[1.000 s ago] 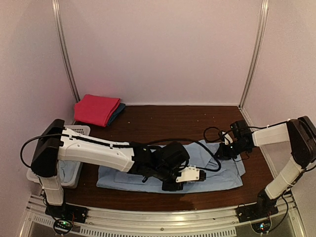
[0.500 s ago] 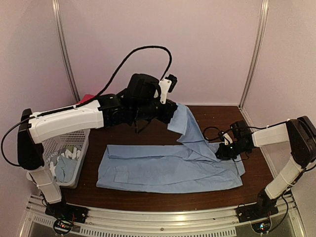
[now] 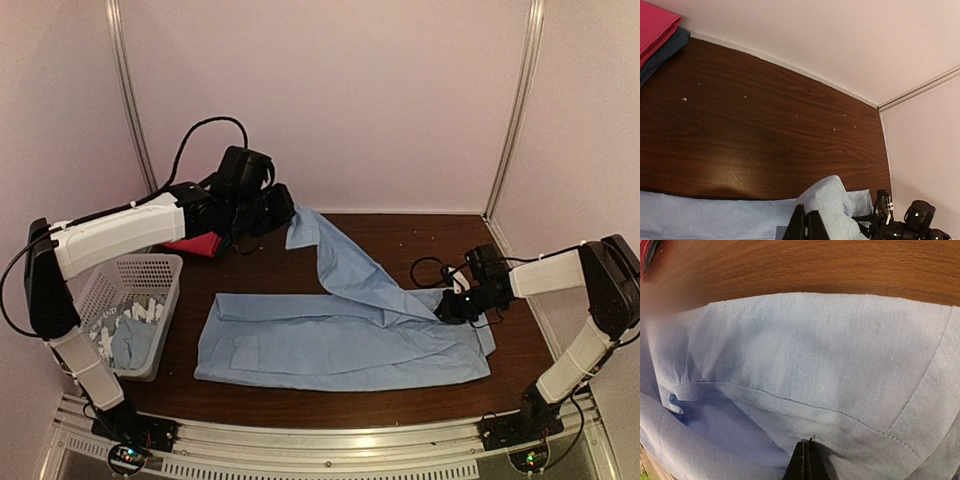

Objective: Fold and stack the mixed laundry pile
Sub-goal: Smooth out the rectangle-folded shirt at the center of the board.

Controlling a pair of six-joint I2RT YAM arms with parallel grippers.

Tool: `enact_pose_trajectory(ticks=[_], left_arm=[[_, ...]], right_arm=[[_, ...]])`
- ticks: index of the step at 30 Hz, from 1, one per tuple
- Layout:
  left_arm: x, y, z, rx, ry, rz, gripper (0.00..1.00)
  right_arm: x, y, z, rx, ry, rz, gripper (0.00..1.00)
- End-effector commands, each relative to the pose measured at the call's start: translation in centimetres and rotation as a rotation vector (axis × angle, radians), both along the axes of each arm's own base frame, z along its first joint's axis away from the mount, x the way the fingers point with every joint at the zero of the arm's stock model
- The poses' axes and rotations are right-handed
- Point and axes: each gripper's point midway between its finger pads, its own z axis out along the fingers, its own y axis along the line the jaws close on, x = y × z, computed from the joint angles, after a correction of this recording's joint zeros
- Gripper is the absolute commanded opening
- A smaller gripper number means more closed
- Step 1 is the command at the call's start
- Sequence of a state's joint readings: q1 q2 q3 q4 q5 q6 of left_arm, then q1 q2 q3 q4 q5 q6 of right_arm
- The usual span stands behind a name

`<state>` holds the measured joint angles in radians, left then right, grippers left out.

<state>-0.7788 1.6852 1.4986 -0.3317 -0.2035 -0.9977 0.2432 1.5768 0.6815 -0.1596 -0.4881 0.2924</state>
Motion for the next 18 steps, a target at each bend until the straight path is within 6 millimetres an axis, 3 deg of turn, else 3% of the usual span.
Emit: enact_pose_trajectory(ticks=[1, 11, 18], left_arm=[[-1.7, 2.7, 1.6, -0.238, 0.137, 0.135, 0.00], [-5.6, 7.0, 0.9, -0.407, 0.264, 0.296, 0.00], [-9.4, 3.8, -3.0, -0.541, 0.469, 0.145, 0.00]], right_arm=[[-0.6, -0.3, -1.0, -0.046, 0.028, 0.000, 0.00], [-0.6, -0.6, -0.3, -0.071, 0.008, 0.006, 0.00], [-0.5, -1.4, 0.3, -0.120, -0.012, 0.002, 0.00]])
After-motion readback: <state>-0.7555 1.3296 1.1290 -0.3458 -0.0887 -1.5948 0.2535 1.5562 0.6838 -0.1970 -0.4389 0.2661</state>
